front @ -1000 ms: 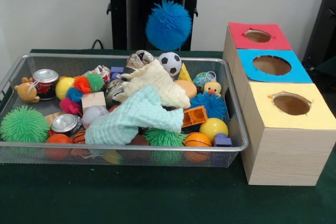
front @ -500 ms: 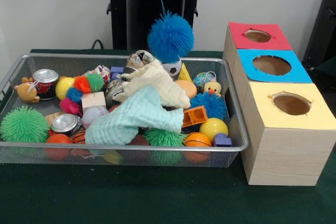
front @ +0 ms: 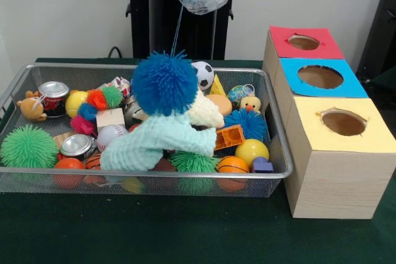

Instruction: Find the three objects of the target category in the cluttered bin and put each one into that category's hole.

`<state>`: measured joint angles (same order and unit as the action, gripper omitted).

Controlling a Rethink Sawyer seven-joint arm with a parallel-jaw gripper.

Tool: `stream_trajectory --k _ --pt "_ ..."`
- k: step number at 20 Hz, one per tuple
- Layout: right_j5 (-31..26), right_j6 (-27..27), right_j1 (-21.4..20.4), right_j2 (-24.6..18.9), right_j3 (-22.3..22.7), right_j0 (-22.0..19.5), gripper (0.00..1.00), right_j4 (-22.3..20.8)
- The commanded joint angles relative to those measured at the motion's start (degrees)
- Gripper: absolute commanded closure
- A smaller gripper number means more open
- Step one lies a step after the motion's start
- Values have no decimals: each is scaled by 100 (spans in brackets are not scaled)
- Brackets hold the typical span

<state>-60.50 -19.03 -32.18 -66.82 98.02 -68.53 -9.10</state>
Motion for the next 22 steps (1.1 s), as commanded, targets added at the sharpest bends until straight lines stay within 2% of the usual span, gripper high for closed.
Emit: stream_trajectory --k 1,4,8,11,12,14,18,20,22 --pt "-1205 218 -251 316 127 141 100 -364" --pt "-1848 526 -403 505 7 290 100 -751" --pt "-2518 769 -455 552 -131 390 100 -1181" --pt "-2644 709 -419 486 -135 386 100 -1334" --pt "-2423 481 -363 408 -105 357 100 -1186" --pt "-1473 -182 -105 126 -5 243 100 -615" --pt "-977 -314 -6 29 6 212 100 -539" --pt "-585 -664 52 -81 133 146 100 -178" --pt "-233 -787 75 -219 377 14 100 29"
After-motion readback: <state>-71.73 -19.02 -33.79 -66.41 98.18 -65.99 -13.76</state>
